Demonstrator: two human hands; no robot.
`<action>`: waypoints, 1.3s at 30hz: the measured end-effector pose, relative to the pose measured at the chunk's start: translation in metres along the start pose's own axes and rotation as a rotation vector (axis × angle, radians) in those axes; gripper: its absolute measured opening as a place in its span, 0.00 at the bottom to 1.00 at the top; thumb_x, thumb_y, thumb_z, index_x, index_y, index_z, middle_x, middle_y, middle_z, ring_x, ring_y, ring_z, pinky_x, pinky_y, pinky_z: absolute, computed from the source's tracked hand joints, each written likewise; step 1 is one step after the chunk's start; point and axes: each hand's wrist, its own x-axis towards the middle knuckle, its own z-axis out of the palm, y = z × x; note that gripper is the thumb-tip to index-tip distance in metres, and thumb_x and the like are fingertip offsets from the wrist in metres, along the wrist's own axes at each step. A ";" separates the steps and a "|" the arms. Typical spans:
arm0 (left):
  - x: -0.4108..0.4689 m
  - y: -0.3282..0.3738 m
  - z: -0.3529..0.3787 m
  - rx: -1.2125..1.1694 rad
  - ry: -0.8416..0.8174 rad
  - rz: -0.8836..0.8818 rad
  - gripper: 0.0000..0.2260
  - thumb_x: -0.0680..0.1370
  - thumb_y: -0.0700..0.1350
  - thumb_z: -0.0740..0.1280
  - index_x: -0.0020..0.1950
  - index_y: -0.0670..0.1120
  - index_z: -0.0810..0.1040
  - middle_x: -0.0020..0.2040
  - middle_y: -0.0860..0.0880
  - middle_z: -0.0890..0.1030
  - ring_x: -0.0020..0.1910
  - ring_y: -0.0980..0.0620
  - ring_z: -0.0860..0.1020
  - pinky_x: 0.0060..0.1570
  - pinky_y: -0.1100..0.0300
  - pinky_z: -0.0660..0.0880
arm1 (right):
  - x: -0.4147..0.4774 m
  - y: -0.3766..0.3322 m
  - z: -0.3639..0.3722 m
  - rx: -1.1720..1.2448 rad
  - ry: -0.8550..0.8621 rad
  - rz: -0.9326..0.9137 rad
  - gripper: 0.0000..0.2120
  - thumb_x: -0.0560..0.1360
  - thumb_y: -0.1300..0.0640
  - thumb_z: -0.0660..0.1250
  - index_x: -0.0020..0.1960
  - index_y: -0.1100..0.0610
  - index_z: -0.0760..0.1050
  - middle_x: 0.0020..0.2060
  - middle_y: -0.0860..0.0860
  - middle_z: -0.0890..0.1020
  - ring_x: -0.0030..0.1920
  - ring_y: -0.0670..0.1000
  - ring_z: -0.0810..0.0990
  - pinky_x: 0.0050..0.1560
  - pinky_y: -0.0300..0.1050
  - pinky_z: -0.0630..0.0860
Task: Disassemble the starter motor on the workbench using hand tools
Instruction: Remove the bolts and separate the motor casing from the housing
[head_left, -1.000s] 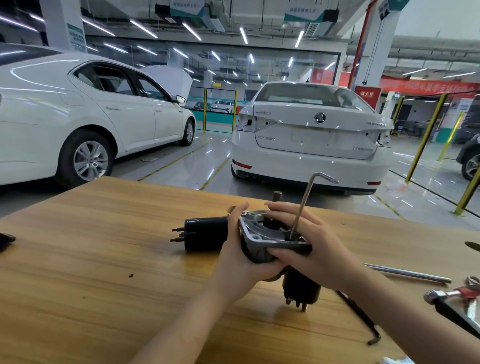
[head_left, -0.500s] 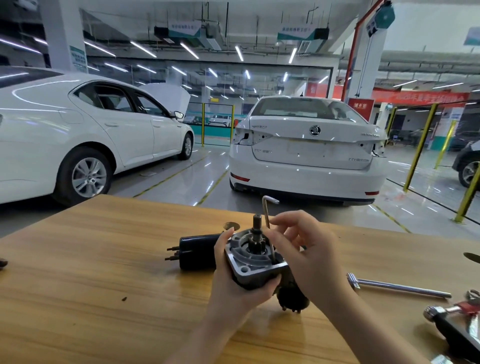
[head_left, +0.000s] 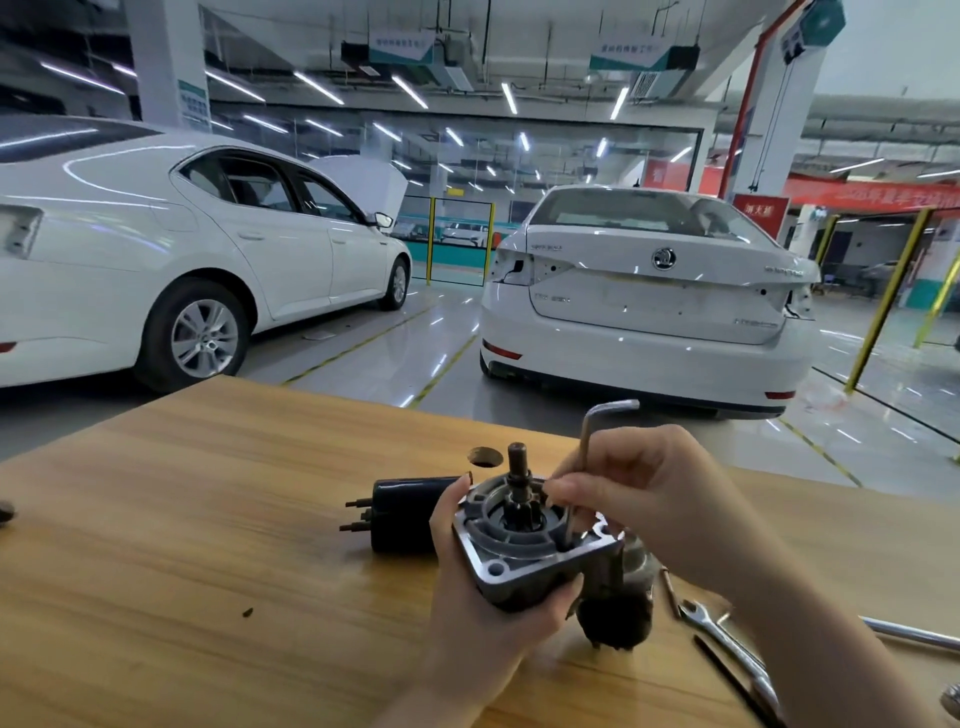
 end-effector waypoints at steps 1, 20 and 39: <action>0.000 -0.001 0.000 0.001 -0.003 0.010 0.42 0.60 0.45 0.77 0.64 0.67 0.57 0.58 0.61 0.76 0.59 0.53 0.77 0.55 0.68 0.73 | 0.002 0.001 -0.003 -0.016 -0.031 0.018 0.17 0.59 0.38 0.68 0.39 0.49 0.82 0.29 0.50 0.82 0.30 0.47 0.78 0.34 0.39 0.75; 0.002 -0.005 0.001 0.020 -0.032 0.065 0.44 0.58 0.41 0.76 0.67 0.52 0.55 0.58 0.65 0.75 0.56 0.60 0.78 0.50 0.70 0.75 | 0.000 -0.002 0.009 0.004 -0.066 0.047 0.09 0.65 0.43 0.70 0.34 0.43 0.70 0.31 0.48 0.84 0.24 0.41 0.75 0.29 0.35 0.72; -0.001 0.010 0.006 0.157 0.095 -0.080 0.44 0.51 0.54 0.76 0.62 0.64 0.60 0.59 0.54 0.76 0.60 0.57 0.76 0.61 0.46 0.73 | 0.004 0.011 0.012 0.044 -0.115 0.064 0.06 0.72 0.51 0.69 0.36 0.45 0.78 0.32 0.44 0.84 0.26 0.39 0.74 0.29 0.29 0.69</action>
